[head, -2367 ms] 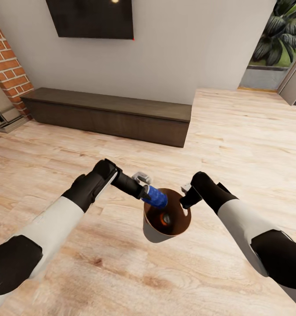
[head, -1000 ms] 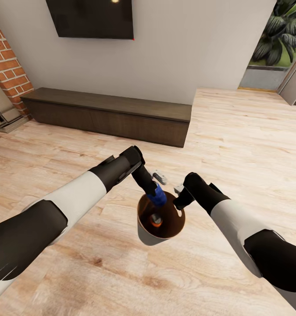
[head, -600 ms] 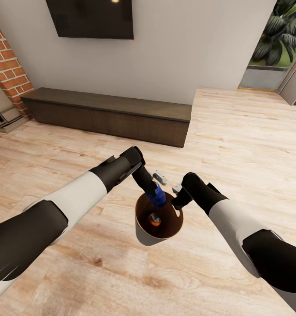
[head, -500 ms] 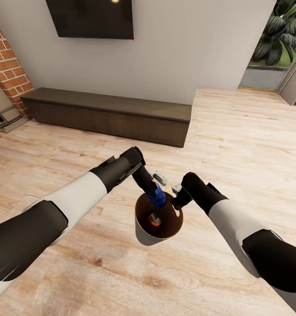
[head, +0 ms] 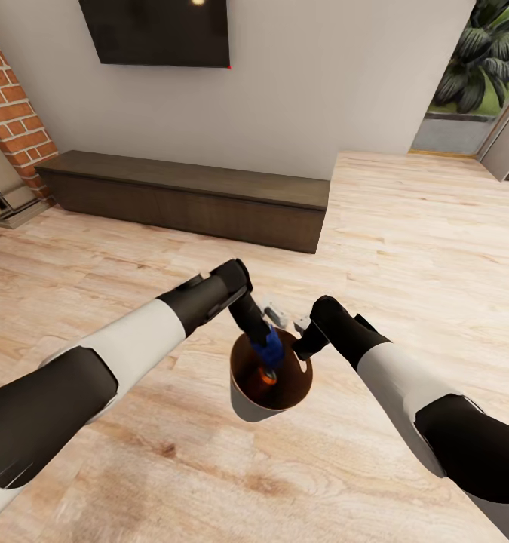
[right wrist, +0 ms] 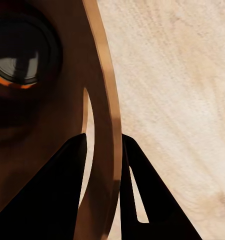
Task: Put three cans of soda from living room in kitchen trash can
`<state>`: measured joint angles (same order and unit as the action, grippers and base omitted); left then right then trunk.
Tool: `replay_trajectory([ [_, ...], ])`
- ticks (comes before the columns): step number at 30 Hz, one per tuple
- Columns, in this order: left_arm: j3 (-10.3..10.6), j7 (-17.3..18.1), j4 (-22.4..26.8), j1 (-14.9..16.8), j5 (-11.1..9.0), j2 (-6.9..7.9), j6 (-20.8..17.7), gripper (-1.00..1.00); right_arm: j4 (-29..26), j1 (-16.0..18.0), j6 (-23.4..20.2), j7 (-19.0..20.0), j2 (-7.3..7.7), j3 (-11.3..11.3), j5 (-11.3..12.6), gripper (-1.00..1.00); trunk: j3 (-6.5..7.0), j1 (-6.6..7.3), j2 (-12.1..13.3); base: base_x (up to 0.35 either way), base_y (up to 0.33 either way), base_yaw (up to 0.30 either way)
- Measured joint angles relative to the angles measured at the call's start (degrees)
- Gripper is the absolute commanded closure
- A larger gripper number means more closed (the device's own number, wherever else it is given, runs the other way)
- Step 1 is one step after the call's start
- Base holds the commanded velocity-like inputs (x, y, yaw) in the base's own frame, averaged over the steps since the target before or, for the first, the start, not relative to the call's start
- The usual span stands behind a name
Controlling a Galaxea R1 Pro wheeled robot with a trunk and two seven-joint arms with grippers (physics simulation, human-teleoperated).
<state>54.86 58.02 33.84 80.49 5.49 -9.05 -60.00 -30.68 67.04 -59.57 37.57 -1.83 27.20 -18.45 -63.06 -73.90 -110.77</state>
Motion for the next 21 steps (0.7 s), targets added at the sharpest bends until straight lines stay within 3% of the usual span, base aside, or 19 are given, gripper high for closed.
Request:
replay_trajectory([
  [4,1.1,1.3,0.0,-0.2,0.0,0.0,0.0,1.0,0.0,0.0,0.1,0.0,0.0,0.0,-0.2,1.0,0.0,0.0,0.0,0.0,0.0,0.0],
  [8,3.9,1.9,0.0,-0.4,0.1,0.0,0.0,1.0,-0.2,0.0,0.0,0.0,-0.01,0.0,-0.2,1.0,0.0,0.0,0.0,0.0,0.0,0.0],
  [11,4.8,2.0,0.0,-0.6,0.0,0.0,0.0,1.0,-0.3,0.0,0.0,0.0,-0.01,0.0,-0.1,1.0,0.0,0.0,0.0,0.0,0.0,0.0],
  [21,5.4,2.5,0.0,-1.7,0.0,-0.02,0.0,1.0,-0.4,0.4,0.0,0.1,-0.01,0.0,-0.1,1.0,0.0,0.0,0.0,0.0,0.0,0.0],
])
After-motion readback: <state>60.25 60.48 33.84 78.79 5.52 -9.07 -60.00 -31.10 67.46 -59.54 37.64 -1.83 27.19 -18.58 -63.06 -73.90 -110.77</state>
